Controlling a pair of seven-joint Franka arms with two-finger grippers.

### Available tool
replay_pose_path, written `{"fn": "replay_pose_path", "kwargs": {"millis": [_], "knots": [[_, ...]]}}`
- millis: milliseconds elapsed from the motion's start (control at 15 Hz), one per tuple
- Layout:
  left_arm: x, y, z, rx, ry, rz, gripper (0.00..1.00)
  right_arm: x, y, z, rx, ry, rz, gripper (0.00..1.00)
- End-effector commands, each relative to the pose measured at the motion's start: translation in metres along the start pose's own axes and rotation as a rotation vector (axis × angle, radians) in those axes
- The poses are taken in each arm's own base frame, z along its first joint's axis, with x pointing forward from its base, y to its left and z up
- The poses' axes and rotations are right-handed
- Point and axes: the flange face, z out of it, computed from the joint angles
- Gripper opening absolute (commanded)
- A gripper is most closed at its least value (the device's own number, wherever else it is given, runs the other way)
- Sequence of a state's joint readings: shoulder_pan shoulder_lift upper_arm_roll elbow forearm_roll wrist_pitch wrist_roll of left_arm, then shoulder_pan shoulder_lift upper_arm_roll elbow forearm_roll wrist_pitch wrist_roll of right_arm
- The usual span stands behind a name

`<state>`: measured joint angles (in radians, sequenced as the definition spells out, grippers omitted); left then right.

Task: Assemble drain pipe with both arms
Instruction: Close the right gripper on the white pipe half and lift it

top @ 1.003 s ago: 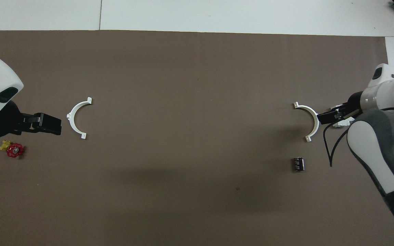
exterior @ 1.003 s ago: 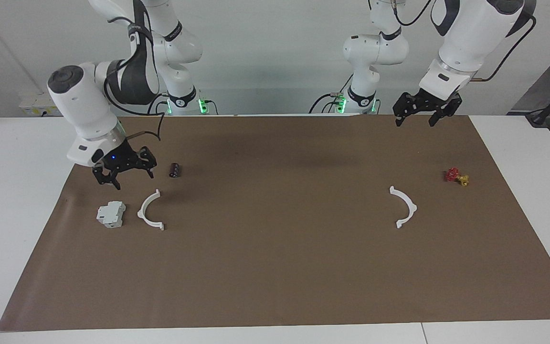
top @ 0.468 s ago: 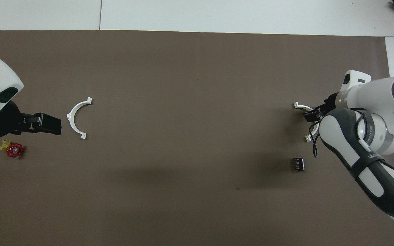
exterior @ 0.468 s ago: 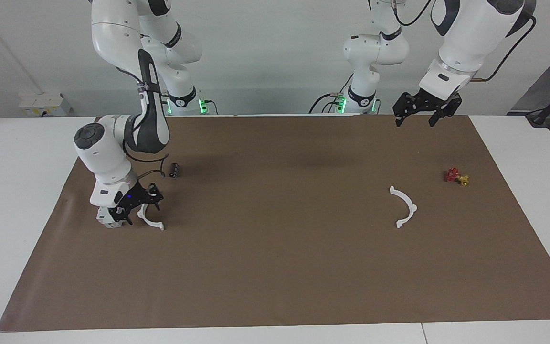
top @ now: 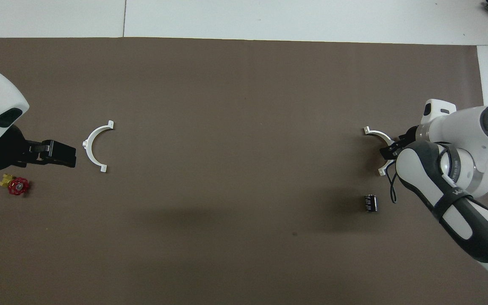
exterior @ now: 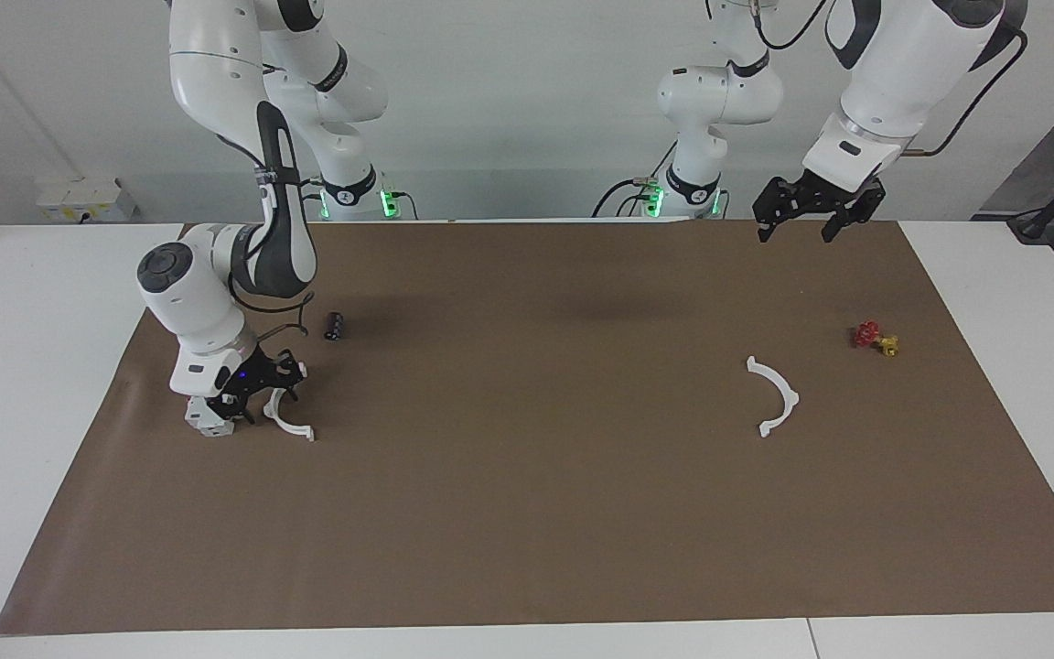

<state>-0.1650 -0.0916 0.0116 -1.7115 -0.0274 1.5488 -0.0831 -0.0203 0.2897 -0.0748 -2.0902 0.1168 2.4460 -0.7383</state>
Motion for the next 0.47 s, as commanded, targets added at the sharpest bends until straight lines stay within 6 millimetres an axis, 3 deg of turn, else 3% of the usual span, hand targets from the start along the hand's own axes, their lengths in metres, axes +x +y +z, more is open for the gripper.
{"fn": "replay_pose_path", "kwargs": {"millis": [0,201,401], "knots": [[-0.004,-0.003,-0.006,0.017,-0.006,0.000,1.00,-0.004,0.000,0.006,0.001,0.026,0.000,0.00],[-0.004,-0.003,-0.006,0.017,-0.006,0.000,1.00,0.008,0.002,0.001,-0.005,0.037,0.032,0.00],[-0.004,-0.003,-0.006,0.017,-0.006,0.000,1.00,0.032,-0.004,-0.030,0.024,0.024,0.109,0.00]]}}
